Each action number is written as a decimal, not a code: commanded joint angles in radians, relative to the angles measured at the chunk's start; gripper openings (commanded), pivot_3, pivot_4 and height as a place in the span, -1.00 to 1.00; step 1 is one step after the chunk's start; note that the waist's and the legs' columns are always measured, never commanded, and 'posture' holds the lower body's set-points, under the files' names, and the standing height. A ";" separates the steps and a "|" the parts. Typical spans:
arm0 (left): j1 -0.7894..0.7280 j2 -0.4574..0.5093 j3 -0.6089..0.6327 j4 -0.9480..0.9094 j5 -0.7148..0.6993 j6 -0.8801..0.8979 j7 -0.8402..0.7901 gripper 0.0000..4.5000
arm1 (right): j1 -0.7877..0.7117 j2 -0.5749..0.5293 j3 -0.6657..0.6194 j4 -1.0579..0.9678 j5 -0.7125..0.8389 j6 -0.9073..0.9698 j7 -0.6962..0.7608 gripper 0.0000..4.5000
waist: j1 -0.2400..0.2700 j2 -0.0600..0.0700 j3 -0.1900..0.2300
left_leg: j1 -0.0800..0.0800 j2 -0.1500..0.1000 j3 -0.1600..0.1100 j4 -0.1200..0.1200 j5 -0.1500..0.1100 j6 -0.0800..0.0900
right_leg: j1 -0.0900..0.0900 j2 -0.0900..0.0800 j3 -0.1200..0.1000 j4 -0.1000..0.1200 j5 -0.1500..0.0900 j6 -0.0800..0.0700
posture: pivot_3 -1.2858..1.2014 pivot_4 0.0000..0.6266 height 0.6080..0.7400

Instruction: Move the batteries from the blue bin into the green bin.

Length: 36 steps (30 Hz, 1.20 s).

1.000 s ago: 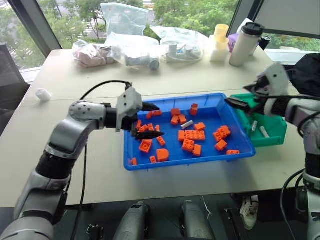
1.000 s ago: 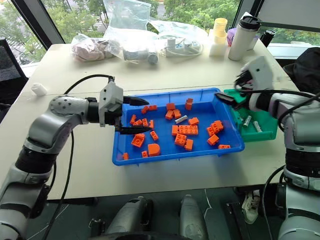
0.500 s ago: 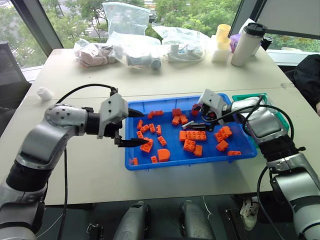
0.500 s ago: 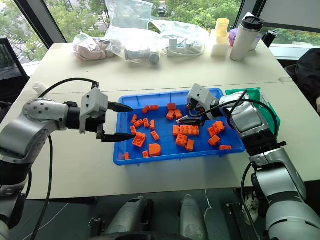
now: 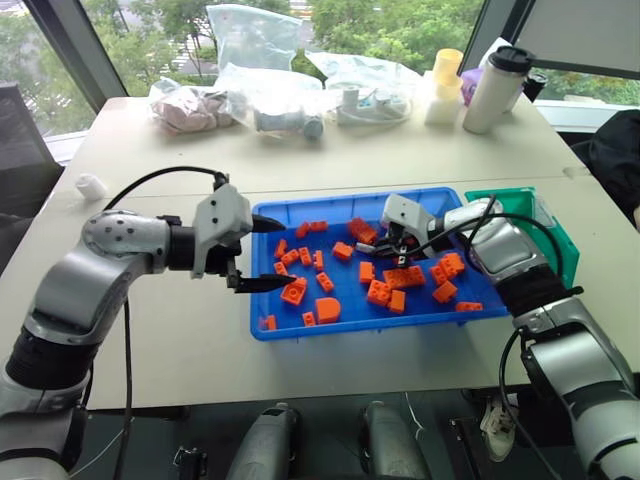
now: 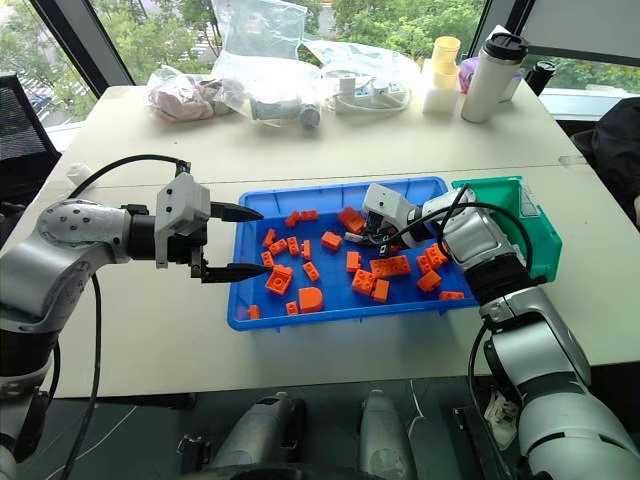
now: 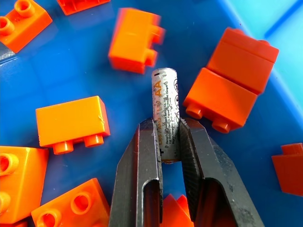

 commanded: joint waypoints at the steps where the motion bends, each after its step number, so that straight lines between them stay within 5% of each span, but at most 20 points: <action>1: -0.009 0.012 0.021 -0.023 -0.008 -0.010 -0.003 1.00 | -0.006 -0.009 -0.019 -0.034 -0.012 -0.004 0.002 -0.99 | 0.000 0.000 0.000 | 0.000 0.000 0.000 0.000 0.000 0.000 | 0.000 0.000 0.000 0.000 0.000 0.000 | 0.03 -0.52 1.00; 6: -0.017 -0.010 0.012 -0.001 -0.006 -0.024 0.000 1.00 | 0.018 -0.088 -0.142 -0.202 0.045 0.112 -0.022 -0.99 | 0.005 0.000 0.000 | 0.000 0.000 0.000 0.000 0.000 0.000 | 0.000 0.000 0.000 0.000 0.000 0.000 | 0.03 -0.52 1.00; 11: -0.110 -0.218 0.016 0.120 -0.059 -0.021 0.085 1.00 | 0.119 -0.162 -0.502 -0.472 0.171 0.447 -0.213 -0.99 | 0.027 0.000 0.000 | -0.001 -0.001 -0.001 0.001 0.000 0.000 | 0.000 -0.001 0.000 0.000 0.000 0.000 | 0.03 -0.52 1.00; 16: -0.121 -0.268 -0.045 0.141 -0.071 -0.024 0.012 1.00 | 0.271 -0.147 -0.801 -0.644 0.243 0.691 -0.381 -0.99 | 0.025 0.000 -0.001 | -0.001 -0.001 0.000 0.001 0.000 0.000 | 0.000 -0.001 0.000 0.000 0.000 0.000 | 0.03 -0.52 1.00; 26: -0.241 -0.422 -0.158 0.376 0.076 -0.242 -0.008 1.00 | 0.468 -0.221 -0.838 -0.679 0.247 0.705 -0.481 -0.99 | 0.025 0.001 -0.001 | 0.000 -0.001 0.002 0.001 -0.002 0.003 | 0.001 -0.002 0.001 0.001 0.000 0.000 | 0.03 -0.52 1.00; 34: -0.260 -0.417 -0.131 0.438 0.127 -0.297 -0.009 1.00 | 0.452 -0.252 -0.787 -0.583 0.237 0.578 -0.526 0.85 | 0.018 0.001 -0.001 | 0.000 0.000 0.002 0.001 -0.001 0.002 | 0.000 -0.001 0.001 0.001 0.000 0.000 | 0.03 -0.52 1.00; 36: -0.259 -0.394 -0.109 0.431 0.123 -0.289 -0.008 1.00 | 0.453 -0.254 -0.784 -0.584 0.245 0.549 -0.529 0.97 | 0.019 0.001 -0.001 | 0.000 0.000 0.002 0.001 -0.001 0.002 | 0.000 -0.001 0.001 0.001 0.000 0.000 | 0.03 -0.52 1.00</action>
